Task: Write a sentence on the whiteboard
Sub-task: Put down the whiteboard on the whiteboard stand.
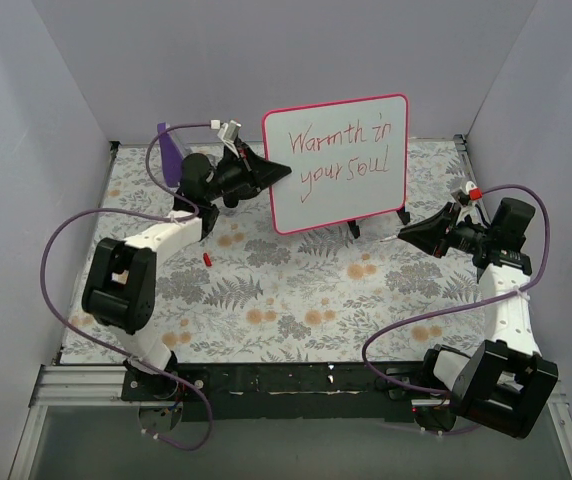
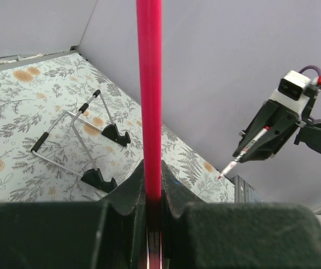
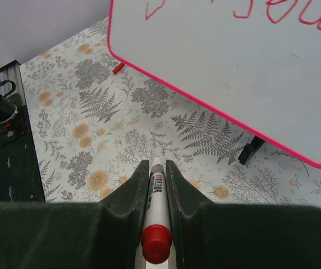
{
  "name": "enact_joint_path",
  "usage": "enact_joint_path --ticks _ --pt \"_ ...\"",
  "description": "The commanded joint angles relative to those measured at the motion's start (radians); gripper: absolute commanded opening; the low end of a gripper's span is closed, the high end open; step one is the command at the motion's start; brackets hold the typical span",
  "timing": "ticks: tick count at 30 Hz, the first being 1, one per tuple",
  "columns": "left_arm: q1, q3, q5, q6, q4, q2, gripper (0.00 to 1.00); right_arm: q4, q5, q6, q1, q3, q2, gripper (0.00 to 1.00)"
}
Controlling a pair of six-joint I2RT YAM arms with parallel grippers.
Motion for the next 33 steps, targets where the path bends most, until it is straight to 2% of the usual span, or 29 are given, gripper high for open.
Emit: enact_joint_path --ticks 1,13,20,28,33 --pt "-0.002 0.176 0.014 -0.099 0.285 0.147 0.0 -0.029 -0.025 -0.028 -0.004 0.054 0.006 0.01" --pt "-0.082 0.45 -0.058 -0.165 0.439 0.52 0.0 -0.066 -0.022 -0.053 -0.004 0.077 0.054 0.01" --pt "-0.104 0.597 -0.088 -0.146 0.406 0.679 0.0 -0.101 -0.019 -0.085 -0.004 0.092 0.08 0.01" --pt "-0.101 0.613 -0.094 -0.126 0.405 0.737 0.0 -0.118 -0.013 -0.102 -0.004 0.097 0.1 0.01" --pt "-0.093 0.524 -0.117 -0.138 0.48 0.729 0.0 -0.129 -0.011 -0.113 -0.004 0.097 0.1 0.01"
